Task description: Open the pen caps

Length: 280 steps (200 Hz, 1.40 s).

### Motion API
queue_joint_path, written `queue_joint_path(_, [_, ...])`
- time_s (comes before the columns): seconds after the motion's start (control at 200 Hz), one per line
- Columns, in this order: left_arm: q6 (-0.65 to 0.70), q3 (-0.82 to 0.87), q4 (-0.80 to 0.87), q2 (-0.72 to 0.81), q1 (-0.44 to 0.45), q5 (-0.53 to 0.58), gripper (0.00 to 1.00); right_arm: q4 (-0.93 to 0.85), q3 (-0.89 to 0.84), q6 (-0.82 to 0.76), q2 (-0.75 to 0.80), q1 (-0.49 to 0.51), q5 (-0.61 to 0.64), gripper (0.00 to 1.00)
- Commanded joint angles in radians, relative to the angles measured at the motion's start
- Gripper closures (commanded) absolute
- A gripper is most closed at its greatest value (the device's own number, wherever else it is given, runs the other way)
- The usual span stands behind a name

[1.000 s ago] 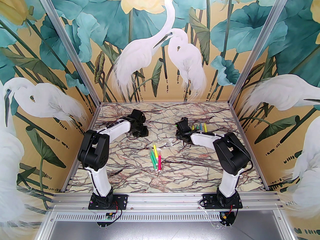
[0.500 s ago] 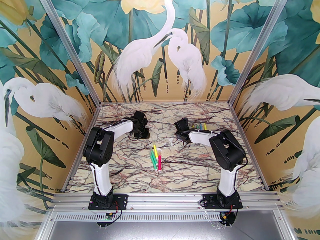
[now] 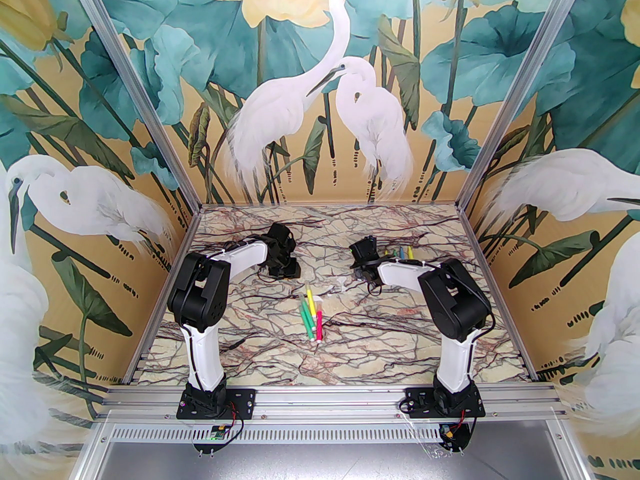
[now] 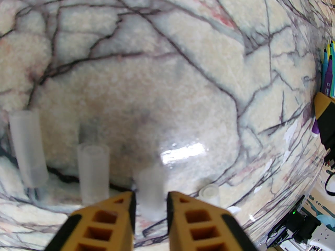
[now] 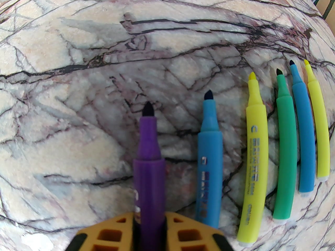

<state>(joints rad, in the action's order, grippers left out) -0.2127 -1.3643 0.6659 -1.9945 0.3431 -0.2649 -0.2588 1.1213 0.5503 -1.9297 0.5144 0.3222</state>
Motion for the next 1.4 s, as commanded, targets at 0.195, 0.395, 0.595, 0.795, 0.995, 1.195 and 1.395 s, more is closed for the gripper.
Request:
queue_joint_path(0.195, [0.003,0.015,-0.041,0.071,0.006,-0.074,0.64,-0.044,0.021,-0.006,0.022,-0.006,0.015,0.73])
queue_joint_path(0.395, [-0.005,0.091,-0.123,0.22,0.004,-0.072,0.39,-0.082,0.011,-0.034,0.098,0.001,0.0,0.66])
queue_joint_path(0.595, [-0.01,0.229,-0.214,0.404,-0.004,-0.01,0.28,-0.162,0.008,-0.063,0.197,0.055,-0.015,0.57])
queue_joint_path(0.795, [-0.02,0.41,-0.32,0.574,-0.013,0.086,0.18,-0.286,0.018,-0.056,0.259,0.18,-0.025,0.48])
queue_joint_path(0.995, [-0.034,0.558,-0.401,0.697,-0.03,0.176,0.11,-0.32,-0.016,0.011,0.299,0.292,-0.148,0.46])
queue_joint_path(1.195, [-0.038,0.65,-0.462,0.789,-0.039,0.203,0.03,-0.288,-0.038,0.076,0.291,0.364,-0.27,0.45])
queue_joint_path(1.395, [-0.036,0.686,-0.477,0.828,-0.042,0.216,0.01,-0.313,0.013,0.073,0.209,0.436,-0.291,0.46])
